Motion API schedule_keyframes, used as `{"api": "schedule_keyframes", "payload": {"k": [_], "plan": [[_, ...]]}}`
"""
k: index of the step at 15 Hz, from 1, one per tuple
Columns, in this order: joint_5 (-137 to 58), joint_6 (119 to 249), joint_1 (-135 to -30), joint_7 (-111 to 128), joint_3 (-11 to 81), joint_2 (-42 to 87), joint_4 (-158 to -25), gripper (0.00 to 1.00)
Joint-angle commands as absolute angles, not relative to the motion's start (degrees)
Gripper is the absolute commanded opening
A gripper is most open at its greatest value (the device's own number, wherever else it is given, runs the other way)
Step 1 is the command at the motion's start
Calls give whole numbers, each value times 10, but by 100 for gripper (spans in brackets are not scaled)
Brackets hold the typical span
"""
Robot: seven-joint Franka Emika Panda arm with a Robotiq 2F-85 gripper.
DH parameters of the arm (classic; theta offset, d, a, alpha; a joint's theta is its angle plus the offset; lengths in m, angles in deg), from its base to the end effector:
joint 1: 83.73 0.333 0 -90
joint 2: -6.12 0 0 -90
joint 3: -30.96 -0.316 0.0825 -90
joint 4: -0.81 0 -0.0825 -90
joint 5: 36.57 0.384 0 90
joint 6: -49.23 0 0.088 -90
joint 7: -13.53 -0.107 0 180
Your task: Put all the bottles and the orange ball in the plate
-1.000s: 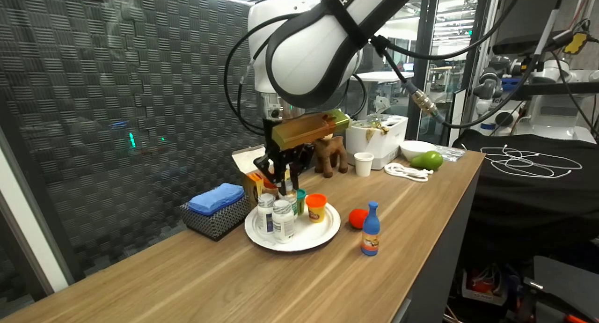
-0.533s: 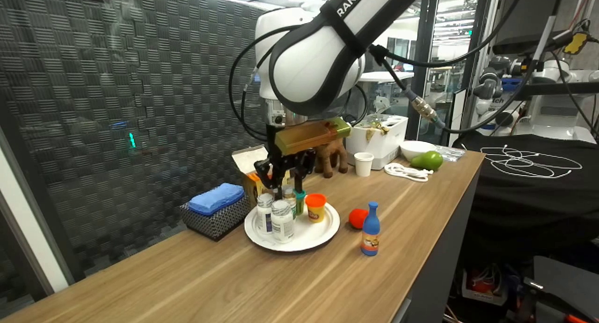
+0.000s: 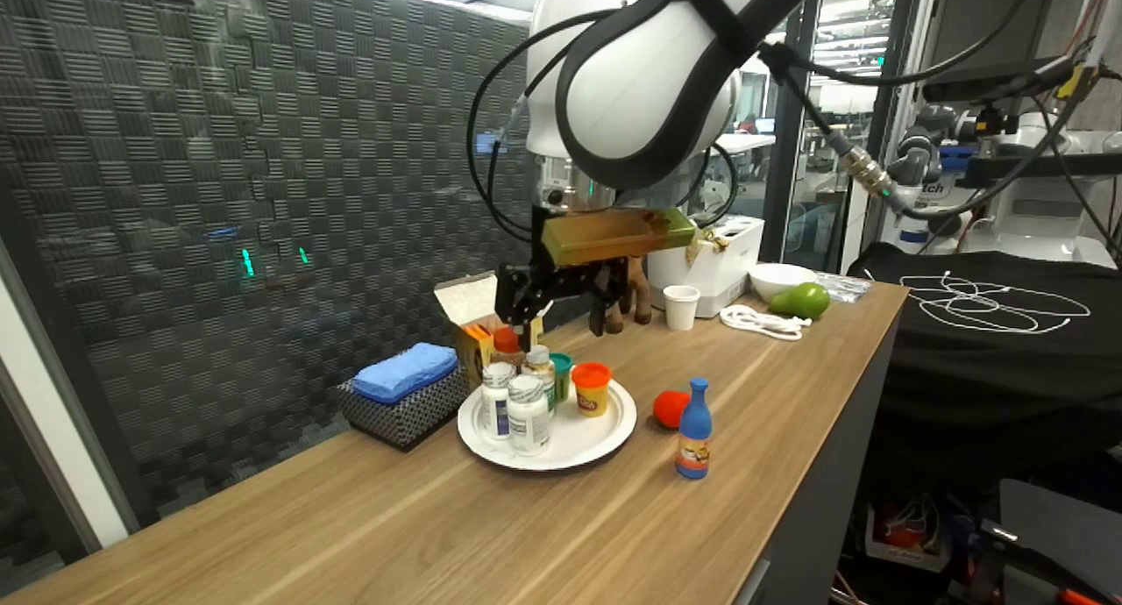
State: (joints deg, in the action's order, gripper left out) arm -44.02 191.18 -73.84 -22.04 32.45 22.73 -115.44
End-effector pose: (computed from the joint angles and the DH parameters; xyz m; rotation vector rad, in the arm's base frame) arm 0.6041 0.0902 0.3198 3.0447 -0.5799 0.2834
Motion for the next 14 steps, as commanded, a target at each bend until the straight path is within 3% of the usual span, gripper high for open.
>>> {"api": "schedule_keyframes", "payload": {"k": [1,7,14], "plan": [[-489,1927,-721,-322,345,121,-1249,100],[-455,1840,-753,-338,301,34,-1313,100],[-361,1805,-776,-281,288,26,-1349,100]]}}
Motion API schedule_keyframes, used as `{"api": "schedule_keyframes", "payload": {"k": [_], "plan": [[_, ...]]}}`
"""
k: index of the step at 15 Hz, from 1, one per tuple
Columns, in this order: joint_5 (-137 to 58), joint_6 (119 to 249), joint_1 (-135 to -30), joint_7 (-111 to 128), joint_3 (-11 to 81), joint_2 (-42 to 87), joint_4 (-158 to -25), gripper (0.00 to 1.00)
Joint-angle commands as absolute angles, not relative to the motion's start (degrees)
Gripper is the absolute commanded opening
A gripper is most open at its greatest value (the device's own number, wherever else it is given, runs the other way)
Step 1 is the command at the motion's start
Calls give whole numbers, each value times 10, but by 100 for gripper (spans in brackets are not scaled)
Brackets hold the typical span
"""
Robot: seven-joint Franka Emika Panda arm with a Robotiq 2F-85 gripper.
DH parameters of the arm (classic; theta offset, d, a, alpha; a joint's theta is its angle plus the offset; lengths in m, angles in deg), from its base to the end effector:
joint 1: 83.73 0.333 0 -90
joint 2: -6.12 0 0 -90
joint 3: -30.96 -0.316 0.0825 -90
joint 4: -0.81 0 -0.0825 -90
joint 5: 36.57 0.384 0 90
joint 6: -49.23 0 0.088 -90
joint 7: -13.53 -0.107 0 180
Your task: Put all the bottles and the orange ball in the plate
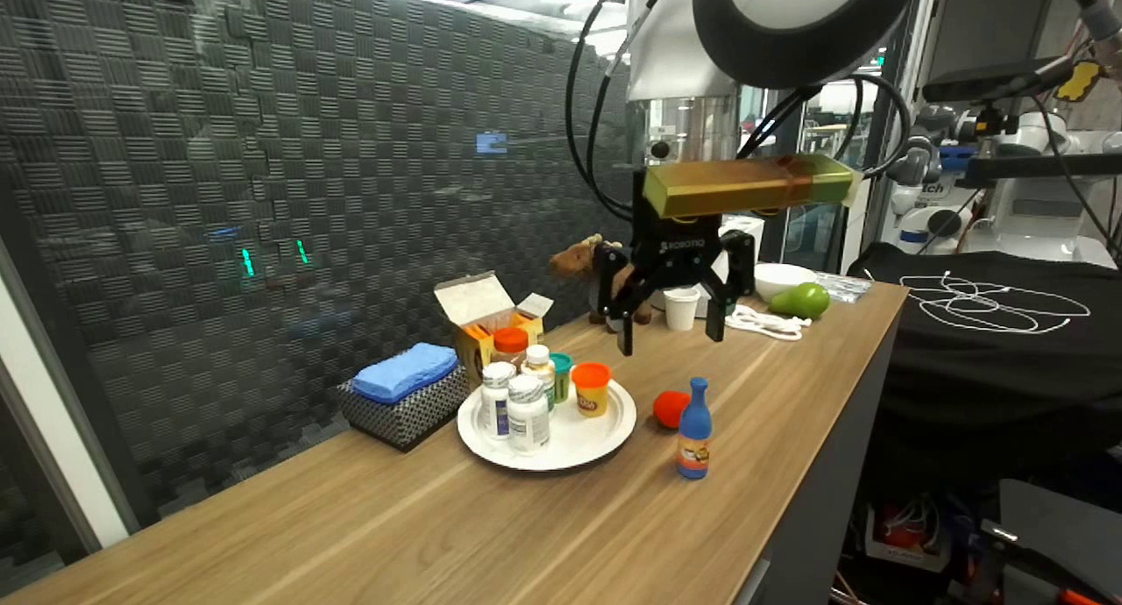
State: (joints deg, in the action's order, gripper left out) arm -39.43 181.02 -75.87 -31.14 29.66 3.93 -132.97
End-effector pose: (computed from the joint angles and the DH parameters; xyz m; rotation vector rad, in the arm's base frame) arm 0.4945 0.0787 0.3521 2.9762 -0.8988 0.0316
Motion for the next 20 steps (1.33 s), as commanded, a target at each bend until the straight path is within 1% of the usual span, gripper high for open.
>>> {"api": "schedule_keyframes", "payload": {"k": [1,13,14,15,16,17,18,19,20], "plan": [[-355,1806,-780,-275,289,31,-1352,100],[-325,1796,-810,-202,297,82,-1334,100],[-324,1795,-811,-195,298,88,-1330,97],[-324,1793,-811,-191,298,92,-1327,88],[-326,1791,-812,-189,298,96,-1324,85],[-327,1790,-812,-187,298,98,-1322,79],[-328,1789,-811,-186,298,100,-1320,64],[-329,1789,-811,-186,298,102,-1319,54],[-329,1788,-810,-185,298,103,-1317,54]]}}
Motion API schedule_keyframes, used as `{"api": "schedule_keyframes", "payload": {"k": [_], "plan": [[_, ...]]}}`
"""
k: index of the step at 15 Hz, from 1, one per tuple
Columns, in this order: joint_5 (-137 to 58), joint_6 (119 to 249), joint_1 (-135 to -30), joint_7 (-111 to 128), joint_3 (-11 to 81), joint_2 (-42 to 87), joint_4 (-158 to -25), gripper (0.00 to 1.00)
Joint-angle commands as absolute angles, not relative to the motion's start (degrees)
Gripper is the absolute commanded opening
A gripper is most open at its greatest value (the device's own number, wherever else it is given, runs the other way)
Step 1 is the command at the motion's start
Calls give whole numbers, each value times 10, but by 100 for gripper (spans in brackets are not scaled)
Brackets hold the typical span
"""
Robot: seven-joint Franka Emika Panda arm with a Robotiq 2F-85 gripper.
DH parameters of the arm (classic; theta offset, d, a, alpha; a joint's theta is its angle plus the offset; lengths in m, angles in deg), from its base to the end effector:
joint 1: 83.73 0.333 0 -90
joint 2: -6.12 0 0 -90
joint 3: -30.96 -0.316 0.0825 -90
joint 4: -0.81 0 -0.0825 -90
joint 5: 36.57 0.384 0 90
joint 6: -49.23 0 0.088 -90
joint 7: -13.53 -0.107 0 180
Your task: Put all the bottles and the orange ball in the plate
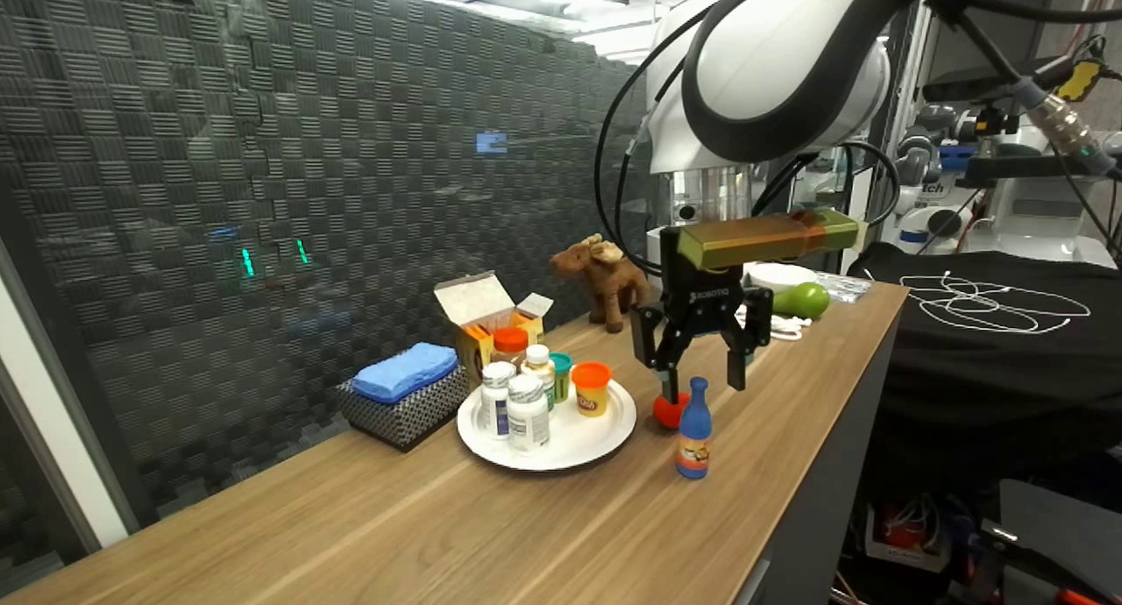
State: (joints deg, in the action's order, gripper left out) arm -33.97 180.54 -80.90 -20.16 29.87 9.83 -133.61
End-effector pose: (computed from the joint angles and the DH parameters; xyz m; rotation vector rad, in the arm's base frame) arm 0.4940 0.0349 0.2954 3.0107 -0.8520 -0.1934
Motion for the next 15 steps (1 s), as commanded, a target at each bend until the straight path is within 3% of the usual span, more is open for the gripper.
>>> {"api": "schedule_keyframes", "payload": {"k": [1,4,6,15], "plan": [[-330,1786,-810,-186,298,104,-1315,46],[-335,1783,-808,-192,298,103,-1313,21],[-339,1780,-807,-197,297,98,-1313,10],[-368,1753,-794,-202,288,118,-1252,12]]}}
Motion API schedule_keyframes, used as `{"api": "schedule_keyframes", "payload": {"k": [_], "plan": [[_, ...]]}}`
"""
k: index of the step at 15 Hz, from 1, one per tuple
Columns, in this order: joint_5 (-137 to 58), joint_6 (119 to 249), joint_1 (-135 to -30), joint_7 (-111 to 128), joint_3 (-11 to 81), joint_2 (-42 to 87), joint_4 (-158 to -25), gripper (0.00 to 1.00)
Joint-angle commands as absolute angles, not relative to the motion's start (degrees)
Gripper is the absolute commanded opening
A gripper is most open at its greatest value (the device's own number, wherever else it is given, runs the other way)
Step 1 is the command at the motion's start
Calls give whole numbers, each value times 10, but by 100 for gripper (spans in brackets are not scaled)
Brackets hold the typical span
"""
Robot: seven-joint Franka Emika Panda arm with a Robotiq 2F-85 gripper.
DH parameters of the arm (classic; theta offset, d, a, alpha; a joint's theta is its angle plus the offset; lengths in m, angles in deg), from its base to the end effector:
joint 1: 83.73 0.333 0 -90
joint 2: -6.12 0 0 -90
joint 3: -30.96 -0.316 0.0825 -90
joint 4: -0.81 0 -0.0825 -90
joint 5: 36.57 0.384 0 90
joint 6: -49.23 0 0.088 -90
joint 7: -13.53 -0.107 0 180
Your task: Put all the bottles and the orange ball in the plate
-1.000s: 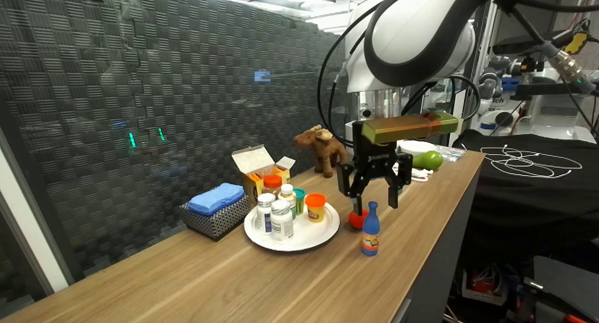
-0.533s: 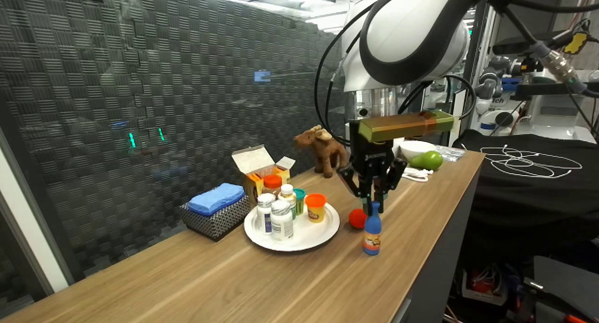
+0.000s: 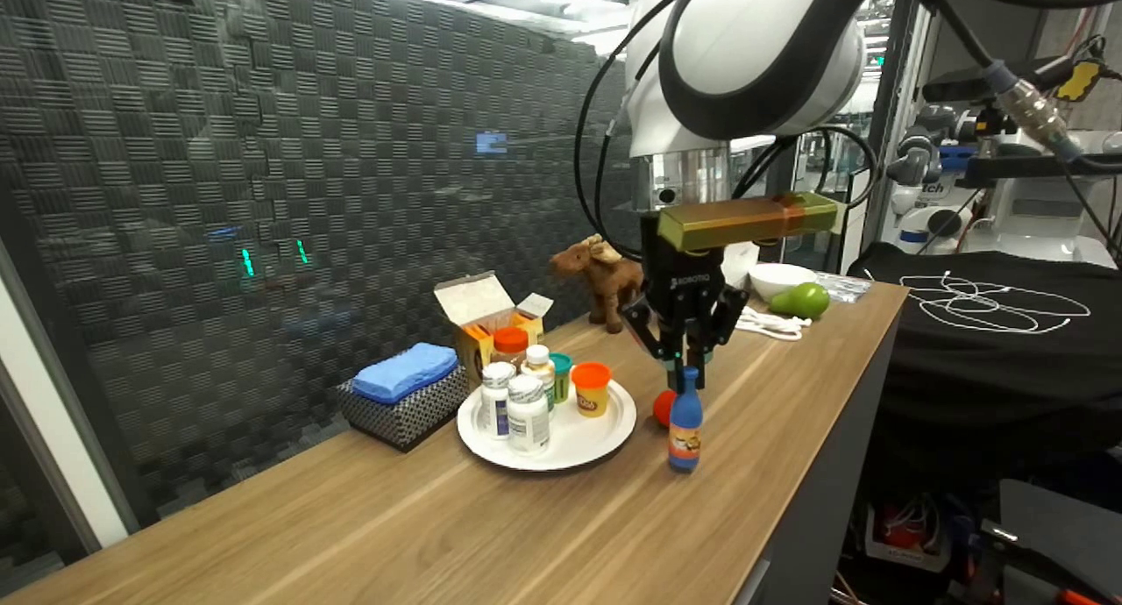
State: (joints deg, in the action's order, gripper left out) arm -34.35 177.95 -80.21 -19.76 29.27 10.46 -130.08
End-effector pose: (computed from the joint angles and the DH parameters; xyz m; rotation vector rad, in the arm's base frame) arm 0.5083 0.0475 0.3111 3.0245 -0.7981 -0.1840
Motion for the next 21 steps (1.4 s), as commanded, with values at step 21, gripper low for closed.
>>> {"api": "schedule_keyframes", "payload": {"k": [21], "plan": [[-403,1738,-771,-129,296,299,-1012,11]]}}
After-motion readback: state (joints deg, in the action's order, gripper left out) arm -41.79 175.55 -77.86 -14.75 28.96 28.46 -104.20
